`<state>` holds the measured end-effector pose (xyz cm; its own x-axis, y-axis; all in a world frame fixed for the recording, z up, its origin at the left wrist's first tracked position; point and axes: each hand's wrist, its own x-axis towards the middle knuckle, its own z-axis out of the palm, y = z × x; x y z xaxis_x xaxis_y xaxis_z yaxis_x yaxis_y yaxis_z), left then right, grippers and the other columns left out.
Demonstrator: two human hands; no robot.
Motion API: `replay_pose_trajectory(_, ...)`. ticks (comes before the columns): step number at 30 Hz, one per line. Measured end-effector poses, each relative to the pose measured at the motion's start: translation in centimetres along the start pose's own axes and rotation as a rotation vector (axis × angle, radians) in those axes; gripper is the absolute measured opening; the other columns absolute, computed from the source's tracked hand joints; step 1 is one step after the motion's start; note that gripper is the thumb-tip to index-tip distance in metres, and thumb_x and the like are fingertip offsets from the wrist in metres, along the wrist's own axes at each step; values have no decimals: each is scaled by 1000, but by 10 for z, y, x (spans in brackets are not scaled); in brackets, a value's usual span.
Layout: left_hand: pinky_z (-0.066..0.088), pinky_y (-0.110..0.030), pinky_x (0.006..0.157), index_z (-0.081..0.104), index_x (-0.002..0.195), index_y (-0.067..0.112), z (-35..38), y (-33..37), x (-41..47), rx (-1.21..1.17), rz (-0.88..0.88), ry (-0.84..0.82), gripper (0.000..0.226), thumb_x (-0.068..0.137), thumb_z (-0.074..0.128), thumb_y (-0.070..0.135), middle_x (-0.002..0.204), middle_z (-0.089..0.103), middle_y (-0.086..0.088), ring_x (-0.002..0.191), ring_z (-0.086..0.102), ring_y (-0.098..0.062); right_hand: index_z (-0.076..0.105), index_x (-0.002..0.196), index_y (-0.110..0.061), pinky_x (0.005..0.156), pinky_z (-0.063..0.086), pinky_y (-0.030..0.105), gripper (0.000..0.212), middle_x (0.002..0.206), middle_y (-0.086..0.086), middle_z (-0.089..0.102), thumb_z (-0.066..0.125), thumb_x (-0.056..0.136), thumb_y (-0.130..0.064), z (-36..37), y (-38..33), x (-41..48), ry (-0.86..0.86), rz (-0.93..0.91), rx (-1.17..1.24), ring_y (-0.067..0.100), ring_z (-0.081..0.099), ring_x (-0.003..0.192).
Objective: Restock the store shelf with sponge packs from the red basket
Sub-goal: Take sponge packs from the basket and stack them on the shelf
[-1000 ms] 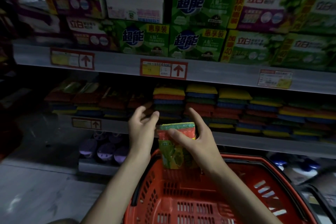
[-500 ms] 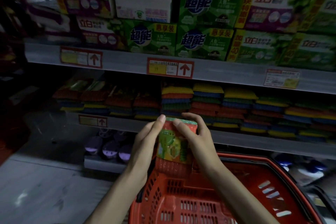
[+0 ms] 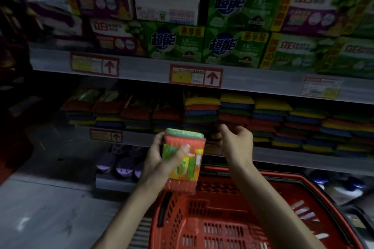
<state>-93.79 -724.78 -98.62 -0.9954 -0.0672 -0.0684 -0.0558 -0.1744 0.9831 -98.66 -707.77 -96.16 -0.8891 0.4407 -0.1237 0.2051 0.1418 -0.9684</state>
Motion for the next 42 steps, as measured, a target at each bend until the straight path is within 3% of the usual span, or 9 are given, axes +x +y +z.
replay_pose_trajectory(3, 58, -28, 86, 52, 132, 27, -9, -7, 4, 441, 275, -156, 78, 65, 83, 53, 129, 64, 5, 111, 69, -10, 64, 66, -10, 58, 43, 39, 31, 63, 8, 66, 68, 92, -28, 0, -5, 5, 10, 27, -19, 23, 54, 55)
replay_pose_trajectory(6, 53, -32, 98, 46, 138, 33, -15, -6, 6, 851, 472, -266, 80, 72, 80, 61, 154, 35, 27, 130, 54, -1, 68, 75, -8, 59, 43, 36, 26, 63, 1, 68, 70, 90, -28, 3, -9, 7, -23, 104, 86, 21, 58, 59)
replay_pose_trajectory(9, 45, -36, 108, 45, 138, 32, -15, -4, 7, 1084, 581, -271, 83, 70, 72, 71, 161, 26, 26, 140, 43, -3, 70, 86, -5, 58, 45, 36, 23, 72, 4, 73, 70, 90, -28, 4, -14, 8, -33, 137, 117, 25, 60, 66)
replay_pose_trajectory(13, 39, -36, 111, 48, 137, 28, -13, -1, 8, 1242, 659, -271, 81, 72, 67, 72, 164, 27, 18, 145, 36, -8, 71, 71, -10, 65, 58, 47, 25, 84, 17, 77, 72, 92, -24, 5, -19, 9, -5, 158, 88, 35, 72, 76)
replay_pose_trajectory(18, 33, -37, 118, 56, 133, 23, -7, 1, 13, 1345, 759, -232, 74, 74, 67, 67, 164, 32, 6, 150, 33, -16, 71, 64, -11, 57, 50, 34, 31, 62, 6, 71, 71, 93, -20, 7, -17, 11, -26, 231, 161, 19, 61, 51)
replay_pose_trajectory(23, 33, -42, 119, 59, 131, 18, -3, -1, 19, 1398, 733, -174, 77, 73, 68, 67, 162, 37, -2, 149, 36, -23, 62, 81, -8, 45, 40, 27, 17, 67, 5, 66, 73, 91, -15, 8, -16, 11, 6, 298, 311, 14, 56, 50)
replay_pose_trajectory(29, 28, -35, 116, 56, 133, 14, 2, -5, 24, 1429, 671, -141, 84, 70, 68, 69, 154, 49, -6, 142, 45, -24, 62, 91, -7, 53, 42, 30, 10, 69, 7, 60, 71, 90, -11, 9, -11, 5, -23, 327, 375, 17, 52, 55)
replay_pose_trajectory(37, 31, -36, 114, 53, 133, 15, 5, -6, 29, 1405, 630, -130, 86, 70, 62, 73, 147, 53, -3, 139, 47, -23, 61, 82, -9, 69, 54, 40, 16, 80, 13, 67, 72, 92, -13, 10, -12, 4, -19, 286, 338, 27, 63, 76)
replay_pose_trajectory(42, 36, -36, 109, 54, 129, 16, 8, -8, 31, 1381, 661, -97, 82, 71, 61, 74, 138, 54, 0, 130, 49, -20, 60, 74, -9, 77, 57, 46, 24, 71, 9, 65, 75, 91, -15, 10, -12, 6, -29, 280, 311, 28, 63, 75)
